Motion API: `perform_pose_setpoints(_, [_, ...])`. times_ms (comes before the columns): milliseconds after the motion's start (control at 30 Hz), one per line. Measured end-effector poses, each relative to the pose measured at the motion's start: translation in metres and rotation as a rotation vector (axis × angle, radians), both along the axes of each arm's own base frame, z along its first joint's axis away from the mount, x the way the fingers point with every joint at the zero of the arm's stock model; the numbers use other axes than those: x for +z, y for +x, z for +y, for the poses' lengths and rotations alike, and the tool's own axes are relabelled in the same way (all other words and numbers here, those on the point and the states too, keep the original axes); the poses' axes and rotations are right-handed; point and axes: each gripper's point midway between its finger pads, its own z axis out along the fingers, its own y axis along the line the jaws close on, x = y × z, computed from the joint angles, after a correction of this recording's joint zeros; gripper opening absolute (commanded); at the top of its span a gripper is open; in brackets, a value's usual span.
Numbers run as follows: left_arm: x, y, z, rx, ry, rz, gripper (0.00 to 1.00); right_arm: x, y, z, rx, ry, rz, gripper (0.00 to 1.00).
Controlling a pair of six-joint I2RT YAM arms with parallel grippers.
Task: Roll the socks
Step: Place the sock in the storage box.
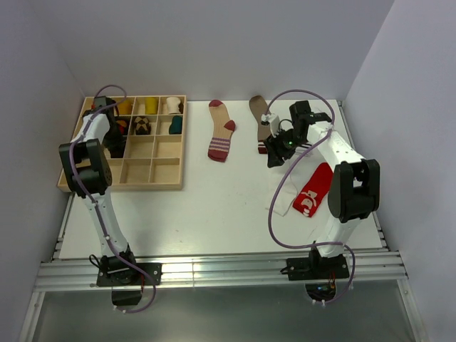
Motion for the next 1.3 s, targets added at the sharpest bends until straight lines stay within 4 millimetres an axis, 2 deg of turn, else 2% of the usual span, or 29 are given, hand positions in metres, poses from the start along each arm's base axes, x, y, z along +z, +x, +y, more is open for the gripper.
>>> perform_pose_setpoints(167, [0.001, 0.0, 0.003, 0.034, -0.129, -0.055, 0.34, -0.004, 0.0, -0.001, -0.011, -0.005, 0.006, 0.6])
perform_pose_setpoints(367, [0.003, 0.002, 0.002, 0.049, -0.175, -0.099, 0.48, -0.004, -0.001, -0.001, -0.015, -0.008, 0.008, 0.6])
perform_pose_setpoints(800, [0.017, 0.002, -0.005, 0.045, -0.189, -0.138, 0.56, -0.006, 0.0, -0.004, -0.022, -0.025, 0.006, 0.61])
perform_pose_setpoints(1067, [0.045, 0.005, -0.007, 0.036, -0.172, -0.19, 0.57, -0.008, 0.002, -0.01, -0.042, -0.058, -0.009, 0.61])
perform_pose_setpoints(1200, [0.059, 0.003, -0.005, 0.039, -0.152, -0.212, 0.56, -0.01, -0.005, -0.017, -0.056, -0.09, -0.02, 0.61])
perform_pose_setpoints(1300, [0.078, 0.001, -0.005, 0.038, -0.141, -0.243, 0.56, -0.015, -0.012, -0.026, -0.074, -0.126, -0.028, 0.61])
